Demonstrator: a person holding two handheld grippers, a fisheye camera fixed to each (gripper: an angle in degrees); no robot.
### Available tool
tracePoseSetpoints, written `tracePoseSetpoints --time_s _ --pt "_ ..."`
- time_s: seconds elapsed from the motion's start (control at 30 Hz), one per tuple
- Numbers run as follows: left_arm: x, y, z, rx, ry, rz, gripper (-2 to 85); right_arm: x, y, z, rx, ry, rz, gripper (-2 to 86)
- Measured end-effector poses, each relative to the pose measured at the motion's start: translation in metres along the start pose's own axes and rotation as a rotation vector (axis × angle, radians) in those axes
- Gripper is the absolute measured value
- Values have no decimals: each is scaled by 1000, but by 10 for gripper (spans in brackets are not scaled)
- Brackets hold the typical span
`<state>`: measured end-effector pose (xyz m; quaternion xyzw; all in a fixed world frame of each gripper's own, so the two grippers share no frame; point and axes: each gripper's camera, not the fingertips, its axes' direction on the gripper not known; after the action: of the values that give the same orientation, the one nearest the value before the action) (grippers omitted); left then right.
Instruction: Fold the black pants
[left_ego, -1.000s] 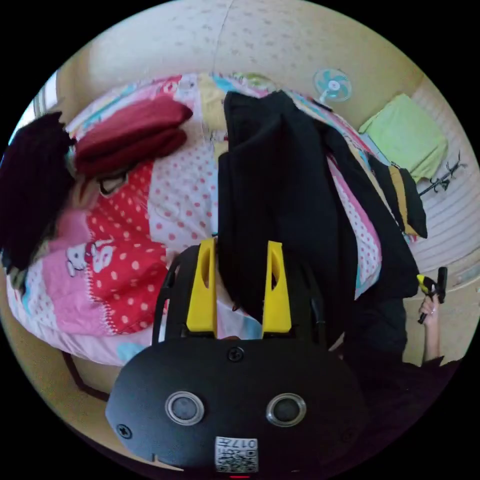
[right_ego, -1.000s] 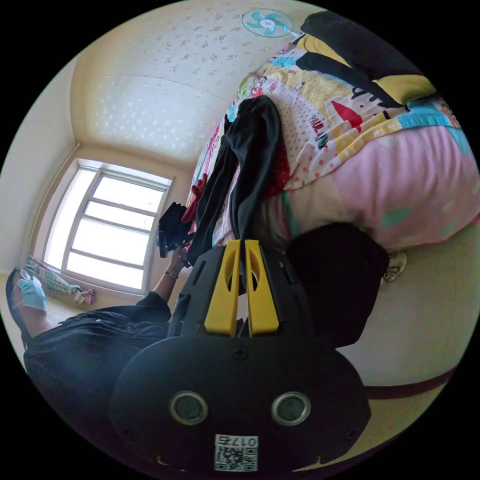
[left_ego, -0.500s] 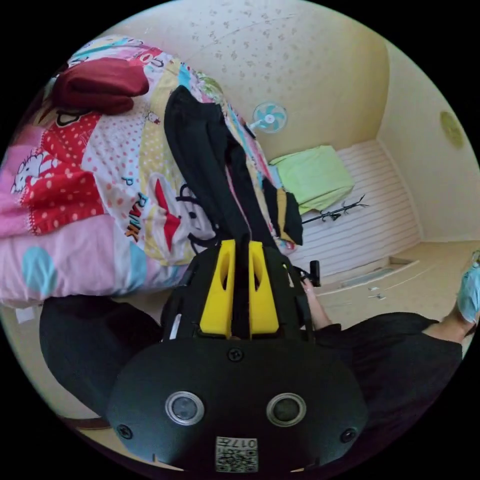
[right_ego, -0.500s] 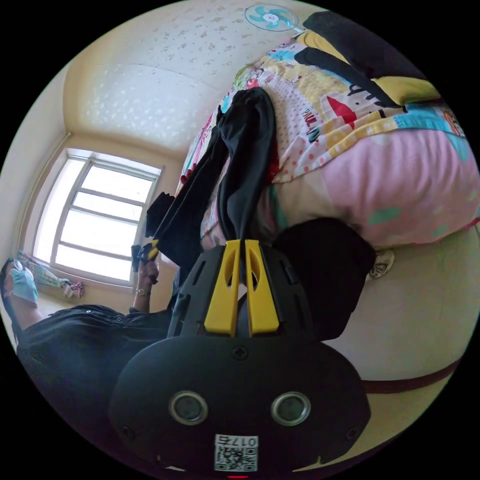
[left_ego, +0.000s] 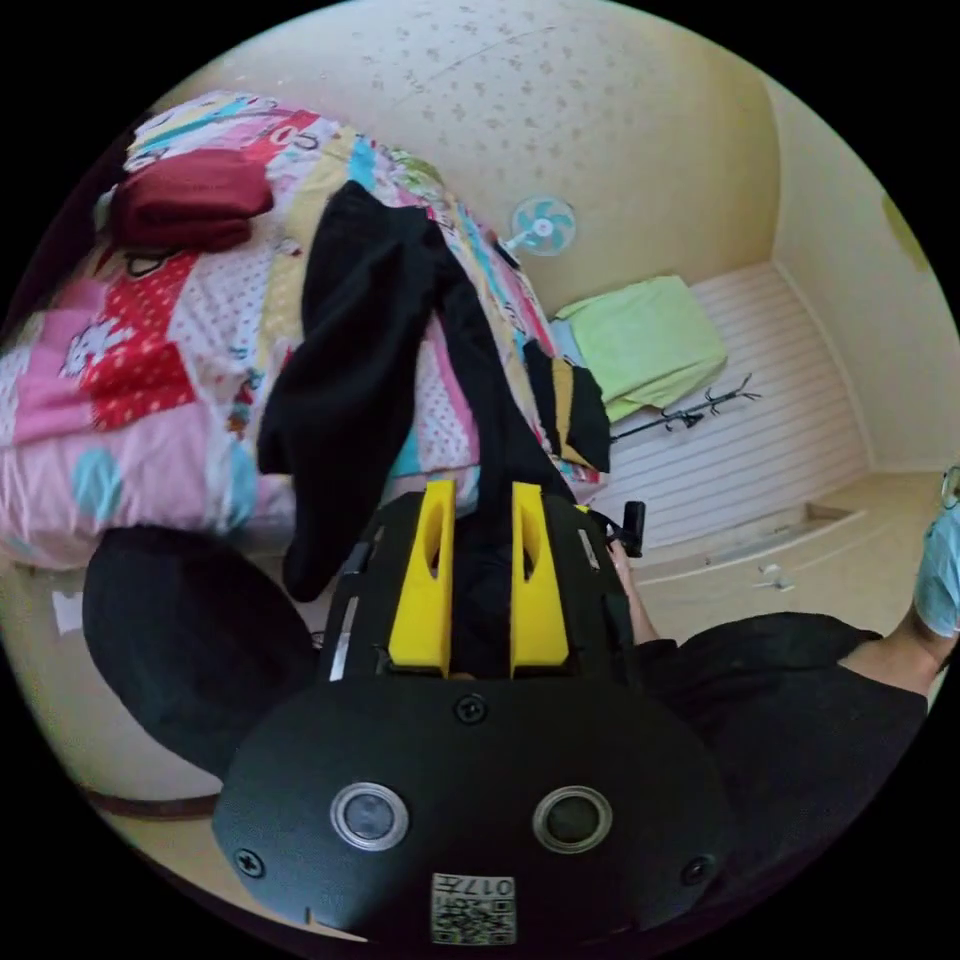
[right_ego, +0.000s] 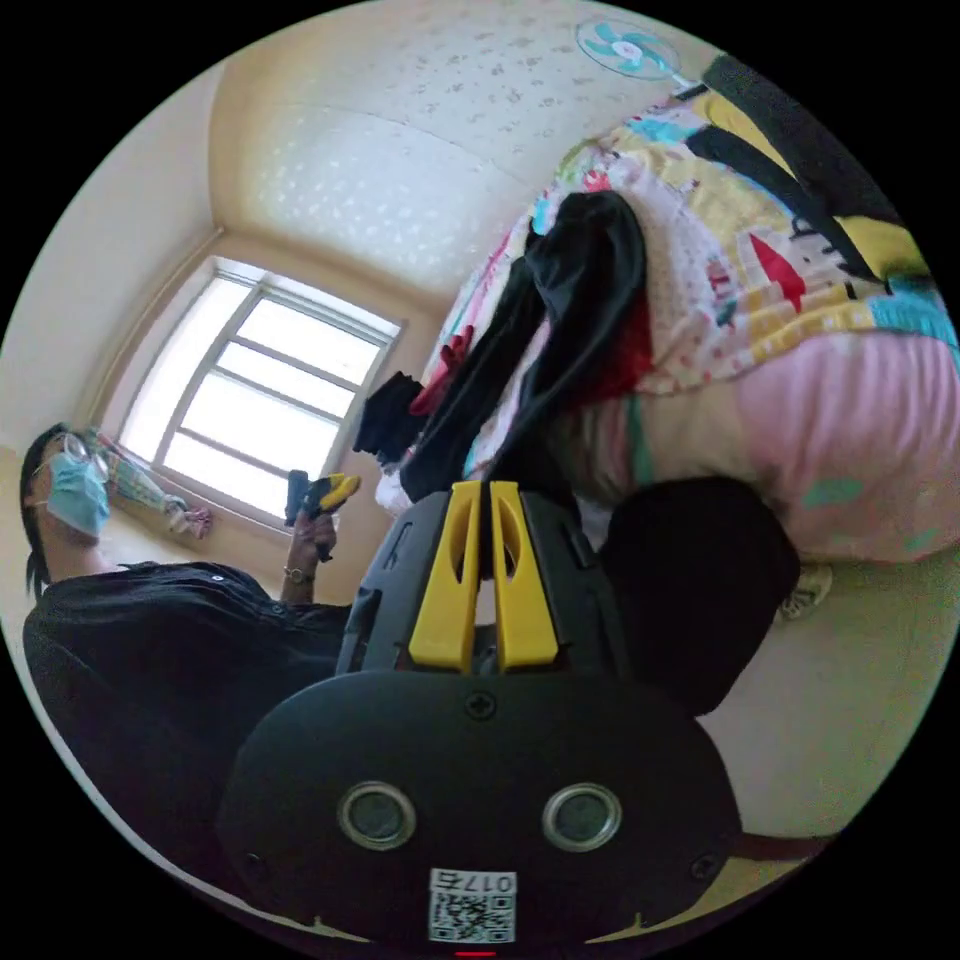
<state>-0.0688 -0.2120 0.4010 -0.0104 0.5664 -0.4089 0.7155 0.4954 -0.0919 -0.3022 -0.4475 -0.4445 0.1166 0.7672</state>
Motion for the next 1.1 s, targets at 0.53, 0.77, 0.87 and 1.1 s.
tracePoseSetpoints --time_s 0.53,0.77,0.87,1.1 --pt "75 -89 204 -440 63 186 28 -106 -85 105 -707 -150 -560 35" --pt "56 -60 192 -289 137 133 23 22 -309 104 -286 266 -82 142" --pt "57 -55 185 -247 140 144 22 67 -383 149 -216 380 47 166" --pt "31 -64 150 -221 287 161 23 112 -450 227 -234 588 258 75"
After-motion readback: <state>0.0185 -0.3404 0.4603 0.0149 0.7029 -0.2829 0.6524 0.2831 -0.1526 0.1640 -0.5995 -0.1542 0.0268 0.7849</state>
